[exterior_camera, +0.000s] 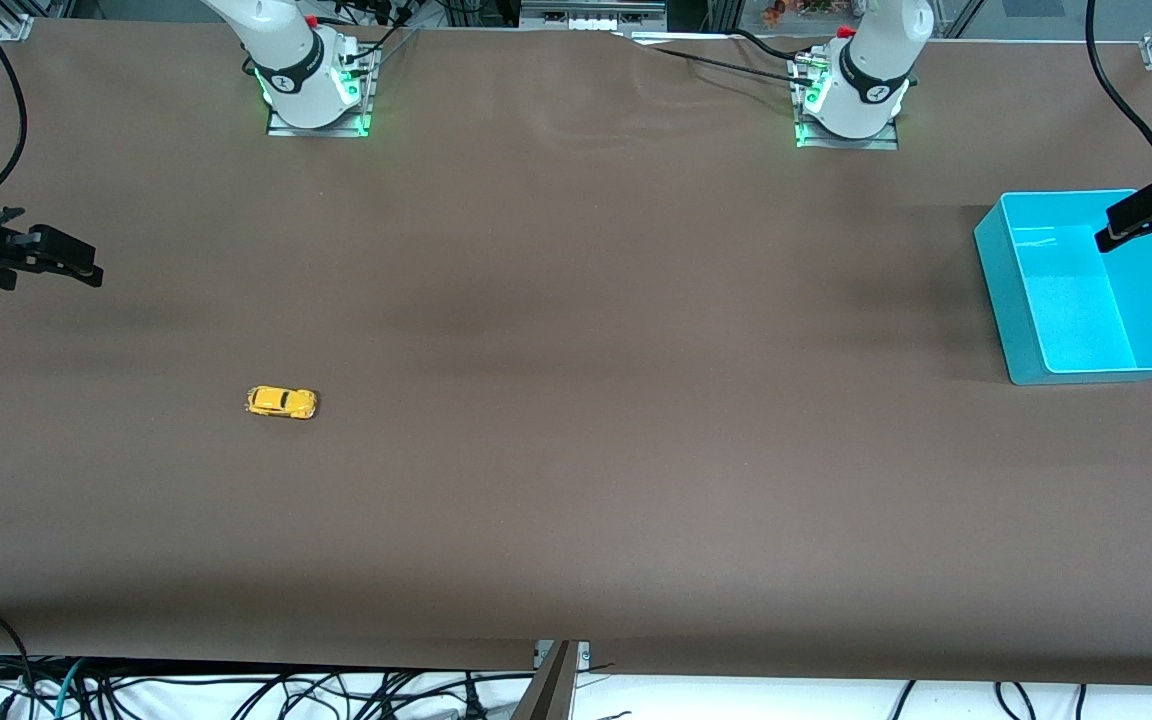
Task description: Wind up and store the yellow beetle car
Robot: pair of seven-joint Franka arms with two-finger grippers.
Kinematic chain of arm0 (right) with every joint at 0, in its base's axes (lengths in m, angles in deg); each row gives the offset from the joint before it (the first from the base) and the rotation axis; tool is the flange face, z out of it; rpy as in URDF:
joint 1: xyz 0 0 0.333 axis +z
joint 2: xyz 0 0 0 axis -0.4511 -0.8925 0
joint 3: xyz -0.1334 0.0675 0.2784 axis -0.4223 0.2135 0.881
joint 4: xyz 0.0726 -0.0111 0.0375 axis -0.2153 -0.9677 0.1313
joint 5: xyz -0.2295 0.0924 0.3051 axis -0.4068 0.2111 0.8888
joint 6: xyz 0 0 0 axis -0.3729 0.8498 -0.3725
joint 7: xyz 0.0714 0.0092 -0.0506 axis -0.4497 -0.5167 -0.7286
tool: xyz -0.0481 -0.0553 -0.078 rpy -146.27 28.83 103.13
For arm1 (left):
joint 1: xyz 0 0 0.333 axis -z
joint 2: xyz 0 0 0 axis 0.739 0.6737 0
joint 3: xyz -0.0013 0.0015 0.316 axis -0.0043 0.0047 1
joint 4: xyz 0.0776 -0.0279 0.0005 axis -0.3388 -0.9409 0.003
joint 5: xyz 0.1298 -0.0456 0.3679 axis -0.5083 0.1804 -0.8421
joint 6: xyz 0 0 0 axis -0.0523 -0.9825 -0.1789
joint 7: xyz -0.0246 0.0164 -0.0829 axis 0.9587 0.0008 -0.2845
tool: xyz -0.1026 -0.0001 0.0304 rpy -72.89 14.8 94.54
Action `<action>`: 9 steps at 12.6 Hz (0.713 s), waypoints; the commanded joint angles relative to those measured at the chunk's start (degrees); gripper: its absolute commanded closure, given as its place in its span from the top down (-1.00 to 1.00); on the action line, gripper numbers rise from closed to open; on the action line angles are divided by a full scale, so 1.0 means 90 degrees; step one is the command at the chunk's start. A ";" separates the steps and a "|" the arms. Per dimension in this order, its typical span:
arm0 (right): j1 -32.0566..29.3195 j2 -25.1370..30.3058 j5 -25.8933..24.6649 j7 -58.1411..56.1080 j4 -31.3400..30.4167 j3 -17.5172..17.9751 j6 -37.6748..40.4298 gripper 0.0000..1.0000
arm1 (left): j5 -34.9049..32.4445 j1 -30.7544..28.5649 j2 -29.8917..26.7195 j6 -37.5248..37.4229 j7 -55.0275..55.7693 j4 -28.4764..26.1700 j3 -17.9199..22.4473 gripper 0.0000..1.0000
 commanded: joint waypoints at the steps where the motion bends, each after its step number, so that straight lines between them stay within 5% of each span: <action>1: -0.0069 -0.0033 -0.0070 -0.0050 0.0113 0.0059 0.0023 1.00 | 0.0092 -0.0049 0.0043 -0.0117 0.0026 0.0160 -0.0022 1.00; 9: 0.0741 -0.0540 -0.0001 0.0009 0.0084 0.0088 0.0091 1.00 | 0.0092 -0.0049 0.0043 -0.0117 0.0026 0.0160 -0.0032 1.00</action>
